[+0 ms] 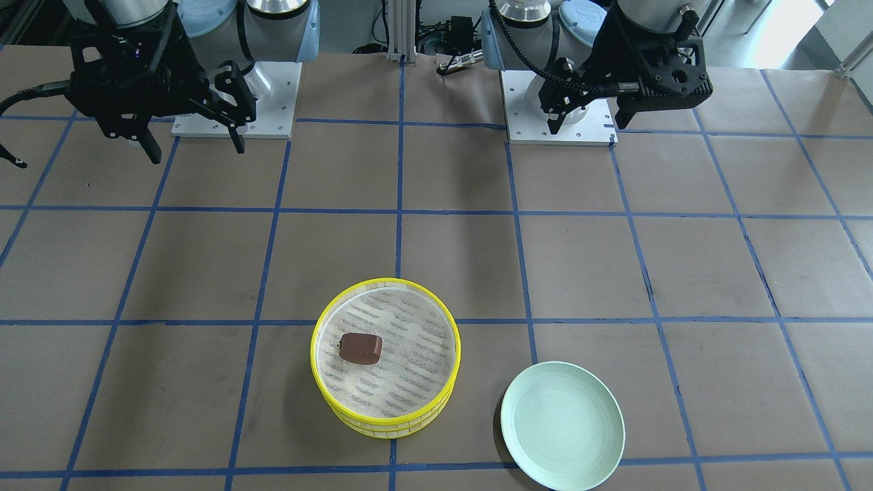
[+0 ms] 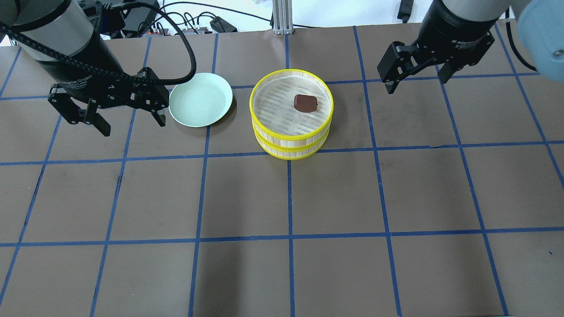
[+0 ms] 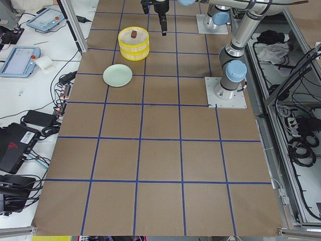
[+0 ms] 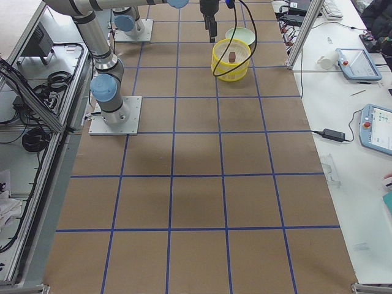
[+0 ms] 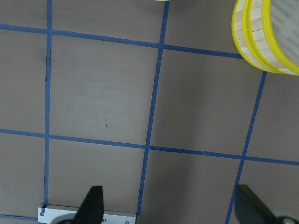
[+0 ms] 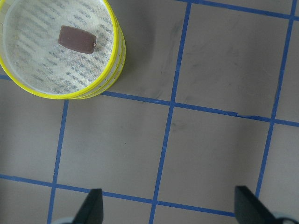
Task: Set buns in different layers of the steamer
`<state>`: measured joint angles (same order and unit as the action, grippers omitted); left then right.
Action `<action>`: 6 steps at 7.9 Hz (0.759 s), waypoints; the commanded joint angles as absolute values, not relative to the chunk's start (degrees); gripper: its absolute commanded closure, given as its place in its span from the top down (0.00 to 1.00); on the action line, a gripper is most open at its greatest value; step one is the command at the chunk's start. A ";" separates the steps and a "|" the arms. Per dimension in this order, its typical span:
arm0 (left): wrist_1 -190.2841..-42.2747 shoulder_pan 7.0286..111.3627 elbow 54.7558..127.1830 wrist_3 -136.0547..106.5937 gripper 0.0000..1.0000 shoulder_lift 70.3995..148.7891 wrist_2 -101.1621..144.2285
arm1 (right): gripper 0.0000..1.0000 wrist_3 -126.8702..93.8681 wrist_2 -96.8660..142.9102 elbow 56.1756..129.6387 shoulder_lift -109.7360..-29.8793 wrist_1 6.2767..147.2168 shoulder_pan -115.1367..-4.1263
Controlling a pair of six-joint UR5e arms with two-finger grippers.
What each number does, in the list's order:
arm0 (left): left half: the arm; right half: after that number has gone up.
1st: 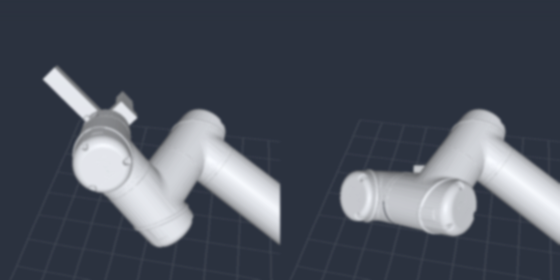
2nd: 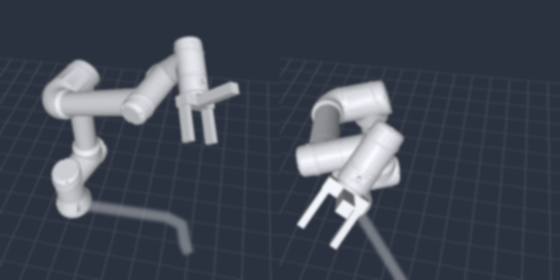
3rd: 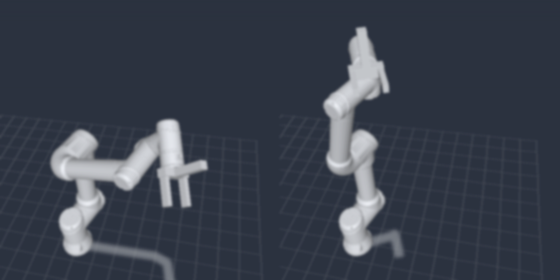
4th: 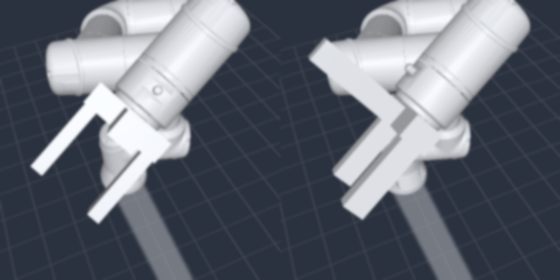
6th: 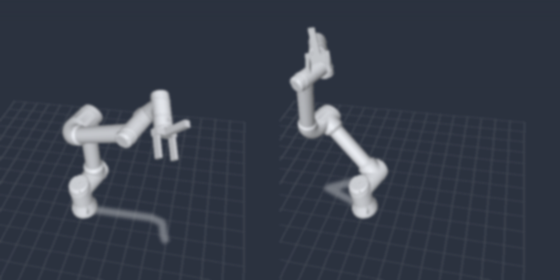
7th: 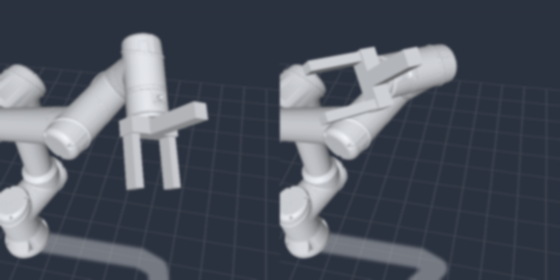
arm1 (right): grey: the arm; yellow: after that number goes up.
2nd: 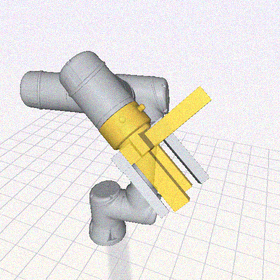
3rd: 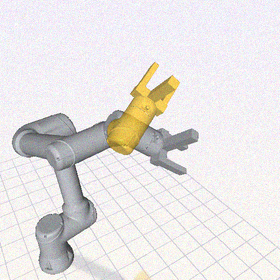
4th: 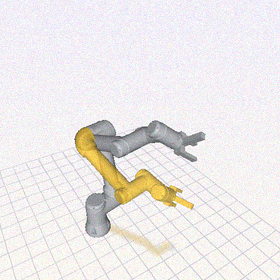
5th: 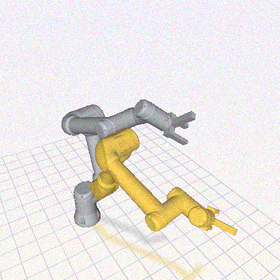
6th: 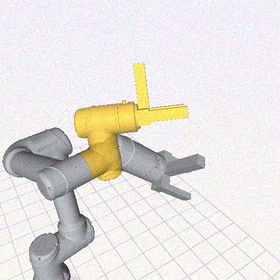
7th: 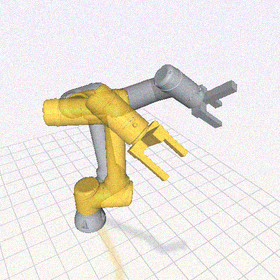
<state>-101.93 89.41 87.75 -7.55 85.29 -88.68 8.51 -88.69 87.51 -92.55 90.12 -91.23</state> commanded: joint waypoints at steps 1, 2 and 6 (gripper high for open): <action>-101.17 90.26 88.33 -4.67 1.00 86.04 -88.68 | 1.00 8.52 -88.86 87.54 -92.55 90.09 -91.23; -99.25 90.26 88.33 -4.66 1.00 86.83 -88.68 | 1.00 8.53 -88.86 87.54 -92.55 90.17 -91.14; -94.40 90.70 88.42 -5.18 1.00 88.51 -88.68 | 1.00 8.53 -88.95 87.54 -92.55 90.09 -91.14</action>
<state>-95.04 90.52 88.38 -4.99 88.32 -88.68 8.52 -88.89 87.54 -92.55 90.14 -91.15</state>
